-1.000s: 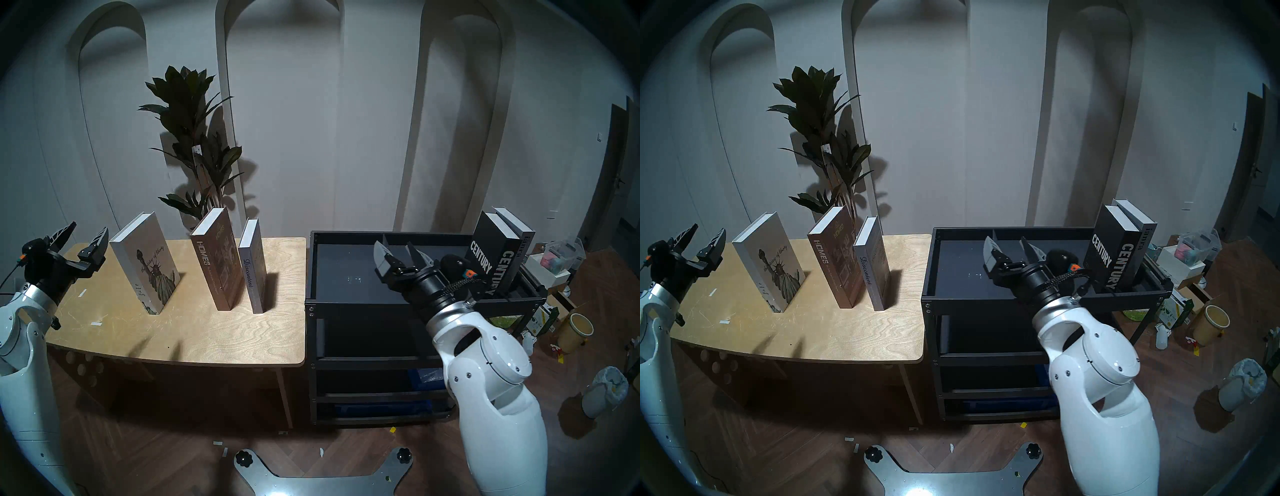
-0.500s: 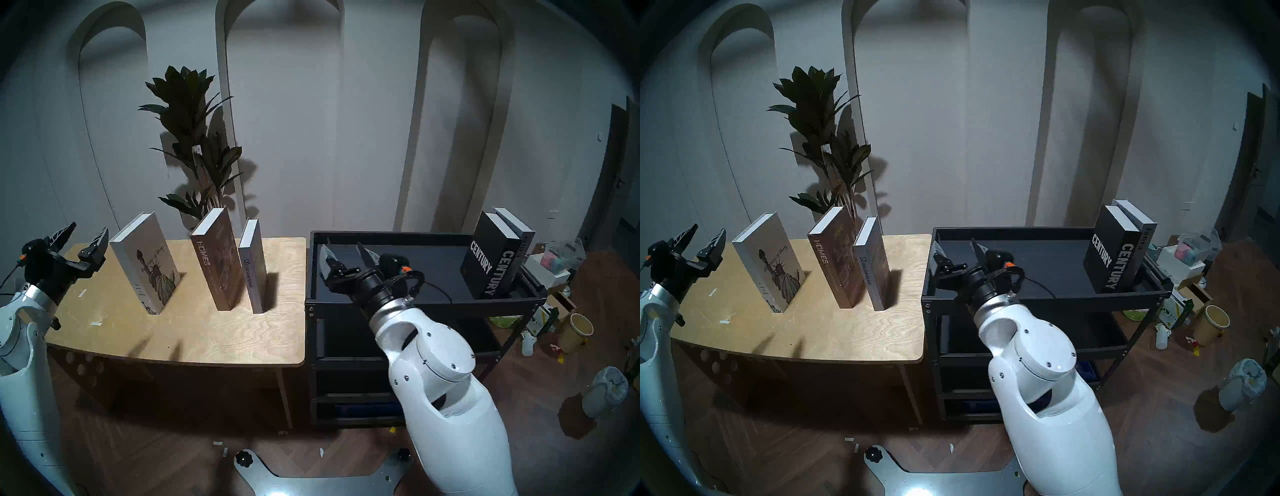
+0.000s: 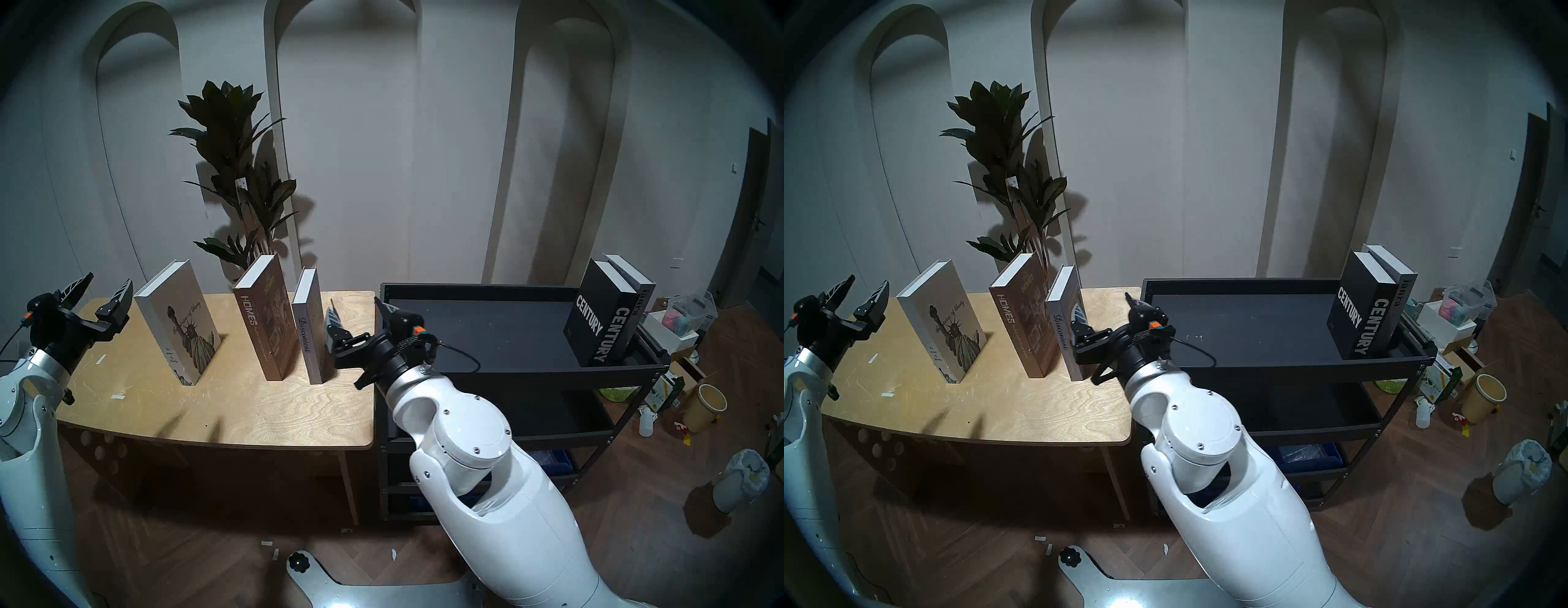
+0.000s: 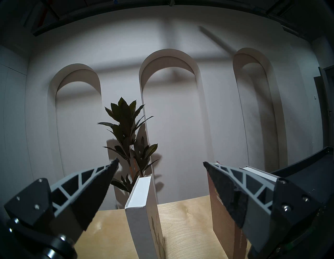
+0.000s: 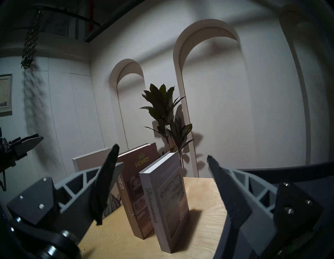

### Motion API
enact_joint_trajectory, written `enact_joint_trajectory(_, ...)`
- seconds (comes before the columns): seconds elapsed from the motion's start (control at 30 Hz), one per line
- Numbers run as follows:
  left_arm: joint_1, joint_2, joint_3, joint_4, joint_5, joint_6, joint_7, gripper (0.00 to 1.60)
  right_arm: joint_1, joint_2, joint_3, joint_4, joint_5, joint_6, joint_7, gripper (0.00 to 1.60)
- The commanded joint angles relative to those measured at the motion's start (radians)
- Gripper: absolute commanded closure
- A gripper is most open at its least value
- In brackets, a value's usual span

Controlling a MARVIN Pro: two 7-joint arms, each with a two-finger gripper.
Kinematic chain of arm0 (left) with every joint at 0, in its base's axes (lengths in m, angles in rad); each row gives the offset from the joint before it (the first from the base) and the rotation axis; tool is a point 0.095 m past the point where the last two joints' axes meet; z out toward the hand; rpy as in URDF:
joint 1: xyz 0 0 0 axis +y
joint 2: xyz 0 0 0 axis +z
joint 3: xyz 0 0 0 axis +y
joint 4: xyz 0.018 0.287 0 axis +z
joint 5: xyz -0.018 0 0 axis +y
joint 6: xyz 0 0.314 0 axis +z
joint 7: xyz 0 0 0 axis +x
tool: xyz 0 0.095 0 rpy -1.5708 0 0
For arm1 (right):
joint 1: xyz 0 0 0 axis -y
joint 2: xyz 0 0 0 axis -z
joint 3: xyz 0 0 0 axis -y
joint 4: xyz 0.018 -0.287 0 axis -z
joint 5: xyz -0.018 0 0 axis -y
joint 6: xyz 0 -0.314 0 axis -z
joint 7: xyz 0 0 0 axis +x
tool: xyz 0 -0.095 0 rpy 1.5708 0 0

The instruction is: Move the books from the display table onto the shelf, standing them upright with spines facing out and tallest at one end

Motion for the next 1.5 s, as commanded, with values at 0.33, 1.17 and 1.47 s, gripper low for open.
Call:
enact_joint_trajectory(0.33,-0.007,0.007,-0.004,-0.012,0.000,-0.004,-0.001,0.00,0.207,-0.084,-0.146,0.176,-0.039,-0.072,-0.230,0.00)
enact_joint_trajectory(1.17,-0.007,0.008,-0.005,-0.015,0.000,-0.005,-0.001,0.00,0.421,-0.215,-0.377,0.474,0.036,-0.293,-0.690,0.00)
enact_joint_trajectory(1.47,-0.007,0.008,-0.005,-0.016,0.001,-0.006,-0.001,0.00,0.510,-0.303,-0.456,0.624,0.074,-0.375,-0.873,0.00)
